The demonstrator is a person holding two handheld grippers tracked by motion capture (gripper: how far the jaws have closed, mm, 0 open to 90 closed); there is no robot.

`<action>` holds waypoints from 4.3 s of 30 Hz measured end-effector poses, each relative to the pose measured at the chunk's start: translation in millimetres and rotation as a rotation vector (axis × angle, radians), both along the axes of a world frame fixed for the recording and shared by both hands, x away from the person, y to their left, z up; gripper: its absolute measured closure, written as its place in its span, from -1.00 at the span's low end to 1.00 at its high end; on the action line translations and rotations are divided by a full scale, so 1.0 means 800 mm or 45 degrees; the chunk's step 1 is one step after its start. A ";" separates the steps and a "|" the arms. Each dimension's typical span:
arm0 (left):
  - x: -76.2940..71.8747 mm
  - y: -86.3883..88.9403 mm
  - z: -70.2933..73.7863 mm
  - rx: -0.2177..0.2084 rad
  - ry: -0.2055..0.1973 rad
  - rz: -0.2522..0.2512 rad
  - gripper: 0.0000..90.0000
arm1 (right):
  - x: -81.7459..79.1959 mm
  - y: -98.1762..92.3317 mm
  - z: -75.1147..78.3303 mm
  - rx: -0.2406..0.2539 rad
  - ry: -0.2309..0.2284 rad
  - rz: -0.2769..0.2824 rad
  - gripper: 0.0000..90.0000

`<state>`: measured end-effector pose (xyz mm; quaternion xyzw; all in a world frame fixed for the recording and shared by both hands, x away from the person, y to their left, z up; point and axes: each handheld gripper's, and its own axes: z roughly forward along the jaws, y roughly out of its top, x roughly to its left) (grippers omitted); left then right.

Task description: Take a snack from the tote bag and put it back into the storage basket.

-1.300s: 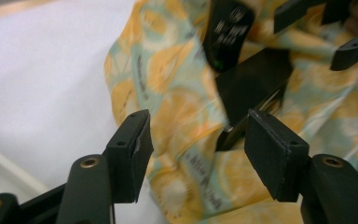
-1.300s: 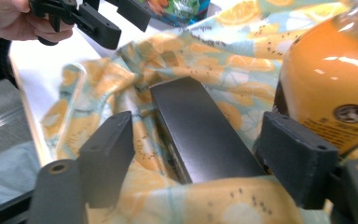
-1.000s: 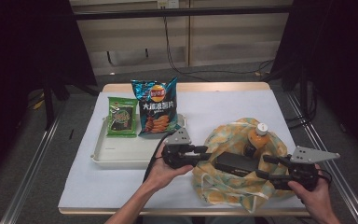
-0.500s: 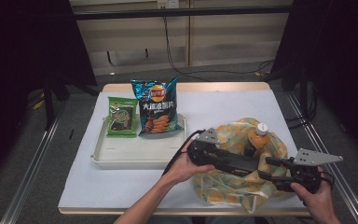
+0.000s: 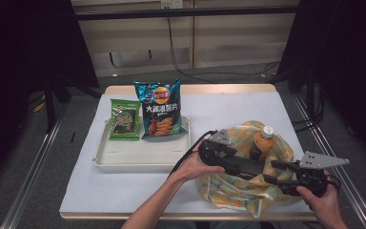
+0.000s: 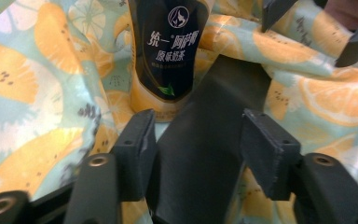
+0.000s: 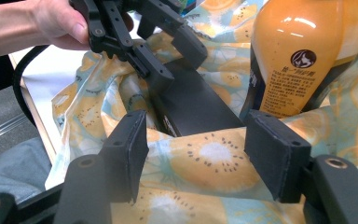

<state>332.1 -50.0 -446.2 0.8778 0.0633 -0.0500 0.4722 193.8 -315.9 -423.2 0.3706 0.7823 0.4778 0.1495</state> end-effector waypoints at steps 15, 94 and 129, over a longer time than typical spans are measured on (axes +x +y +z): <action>-0.004 -0.003 -0.009 0.086 -0.063 -0.130 -0.24 | 0.000 -0.005 -0.001 -0.001 0.002 -0.031 -0.17; -0.026 0.036 0.027 0.100 -0.038 -0.071 -0.03 | -0.012 -0.023 0.001 -0.020 0.015 -0.245 1.00; -0.024 0.055 0.063 -0.072 -0.021 -0.071 -0.03 | -0.012 -0.031 -0.008 0.009 0.035 -0.235 0.99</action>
